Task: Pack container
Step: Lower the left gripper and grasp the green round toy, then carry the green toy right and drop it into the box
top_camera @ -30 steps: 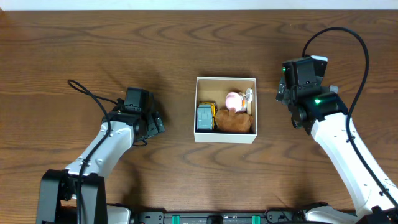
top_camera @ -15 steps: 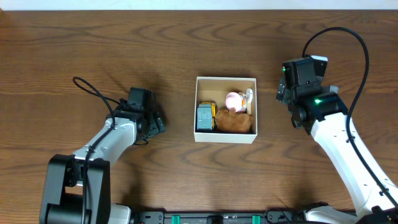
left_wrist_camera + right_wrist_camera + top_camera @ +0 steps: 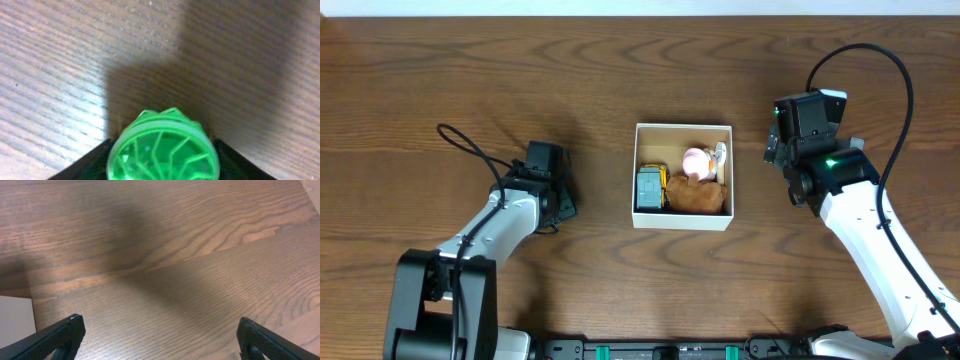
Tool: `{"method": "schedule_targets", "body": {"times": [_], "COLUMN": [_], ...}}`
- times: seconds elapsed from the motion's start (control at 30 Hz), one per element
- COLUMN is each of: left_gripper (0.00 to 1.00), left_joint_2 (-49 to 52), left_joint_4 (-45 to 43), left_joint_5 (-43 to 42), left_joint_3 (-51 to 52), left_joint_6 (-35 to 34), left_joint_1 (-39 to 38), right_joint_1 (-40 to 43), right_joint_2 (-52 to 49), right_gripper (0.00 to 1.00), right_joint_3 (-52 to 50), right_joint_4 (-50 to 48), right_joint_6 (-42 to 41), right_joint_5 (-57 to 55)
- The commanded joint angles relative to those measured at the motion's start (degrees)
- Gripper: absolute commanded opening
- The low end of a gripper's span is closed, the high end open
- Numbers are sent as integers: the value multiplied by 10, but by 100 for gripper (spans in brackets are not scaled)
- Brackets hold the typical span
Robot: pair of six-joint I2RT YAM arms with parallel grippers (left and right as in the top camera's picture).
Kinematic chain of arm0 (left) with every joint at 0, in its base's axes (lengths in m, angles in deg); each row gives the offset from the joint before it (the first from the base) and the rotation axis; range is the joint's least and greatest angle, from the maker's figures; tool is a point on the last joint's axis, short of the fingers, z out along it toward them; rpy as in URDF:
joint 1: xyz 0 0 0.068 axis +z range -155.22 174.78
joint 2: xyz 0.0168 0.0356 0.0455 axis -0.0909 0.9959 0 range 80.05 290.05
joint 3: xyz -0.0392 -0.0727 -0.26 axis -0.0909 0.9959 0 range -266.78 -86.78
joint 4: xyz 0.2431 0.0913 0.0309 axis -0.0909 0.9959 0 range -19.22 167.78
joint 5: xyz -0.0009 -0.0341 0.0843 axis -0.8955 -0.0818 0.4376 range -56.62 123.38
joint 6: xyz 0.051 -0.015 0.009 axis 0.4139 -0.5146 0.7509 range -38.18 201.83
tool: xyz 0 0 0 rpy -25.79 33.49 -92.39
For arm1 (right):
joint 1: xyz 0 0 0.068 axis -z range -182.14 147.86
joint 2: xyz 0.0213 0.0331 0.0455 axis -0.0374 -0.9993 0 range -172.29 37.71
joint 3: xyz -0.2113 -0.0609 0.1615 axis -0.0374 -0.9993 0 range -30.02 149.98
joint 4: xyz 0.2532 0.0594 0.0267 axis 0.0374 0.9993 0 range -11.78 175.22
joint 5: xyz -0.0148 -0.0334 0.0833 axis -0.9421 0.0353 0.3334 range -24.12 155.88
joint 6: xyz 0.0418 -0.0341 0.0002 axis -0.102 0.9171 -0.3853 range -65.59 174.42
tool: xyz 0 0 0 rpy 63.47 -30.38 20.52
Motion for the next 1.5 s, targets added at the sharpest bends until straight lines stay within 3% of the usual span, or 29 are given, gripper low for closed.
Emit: {"method": "schedule_targets", "body": {"times": [0.0, 0.37, 0.6, 0.87, 1.17, 1.47], "left_gripper": [58, 56, 52, 51, 50, 50], "left_joint_2": [-19, -97, -201, -299, -294, -232], "left_joint_4": [5, 18, 22, 22, -10, -132], "left_joint_5": [5, -1, -108, -129, -128, -119], "left_joint_3": [5, 0, 0, -16, -72, -81], "left_joint_6": [4, 4, 3, 3, 3, 3], "left_joint_1": [3, 3, -3, -88, -187, -252], "right_joint_1": [2, 2, 2, 2, 2, 2], "right_joint_2": [3, 3, 3, 3, 3, 3], "right_gripper": [99, 99, 99, 99, 99, 99], "right_joint_3": [5, 5, 5, 5, 5, 5], "right_joint_4": [1, 1, 1, 1, 1, 1], "right_joint_6": [-3, -3, -3, -3, -3, -3], "right_joint_5": [-6, -6, -6, -6, -6, -6]}}
